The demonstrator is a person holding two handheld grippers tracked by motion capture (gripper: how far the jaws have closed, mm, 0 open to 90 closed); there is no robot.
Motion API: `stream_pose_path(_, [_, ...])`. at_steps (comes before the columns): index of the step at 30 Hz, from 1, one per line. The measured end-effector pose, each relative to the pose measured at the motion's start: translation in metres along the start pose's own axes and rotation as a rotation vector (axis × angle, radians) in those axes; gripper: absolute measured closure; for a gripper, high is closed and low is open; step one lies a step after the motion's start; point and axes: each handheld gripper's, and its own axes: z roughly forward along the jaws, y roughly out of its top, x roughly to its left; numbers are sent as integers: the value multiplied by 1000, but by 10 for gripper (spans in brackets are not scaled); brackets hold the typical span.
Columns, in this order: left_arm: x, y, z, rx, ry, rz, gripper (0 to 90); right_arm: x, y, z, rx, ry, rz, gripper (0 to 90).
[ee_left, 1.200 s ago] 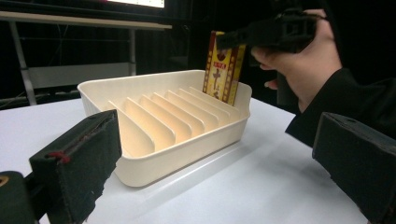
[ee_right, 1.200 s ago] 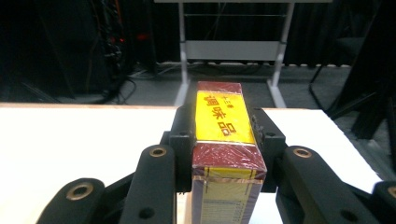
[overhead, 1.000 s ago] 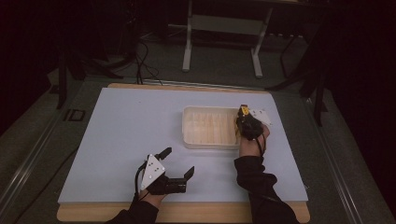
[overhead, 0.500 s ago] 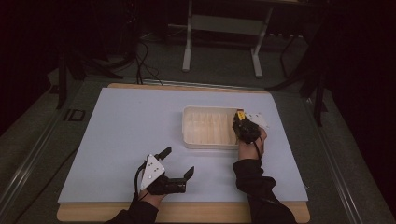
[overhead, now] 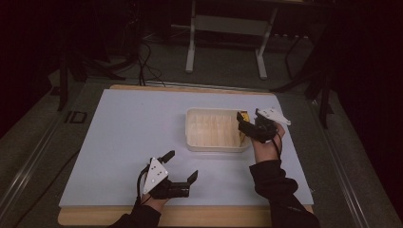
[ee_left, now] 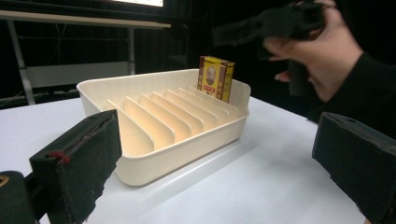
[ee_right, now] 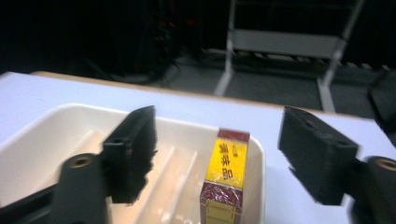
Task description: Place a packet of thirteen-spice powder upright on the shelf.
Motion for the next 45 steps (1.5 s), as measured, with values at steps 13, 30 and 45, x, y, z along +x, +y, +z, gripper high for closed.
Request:
stream_pose_path(13, [1, 0, -1, 9, -15, -2, 24, -1, 8, -46, 5, 294, -45, 136])
stream_pose_path(30, [0, -1, -1, 10, -27, -3, 24, -9, -32, -101, 6, 367, -86, 138])
stream_pose_path(45, [1, -1, -1, 8, -33, -3, 24, -26, -66, -114, 78, 397, -156, 135])
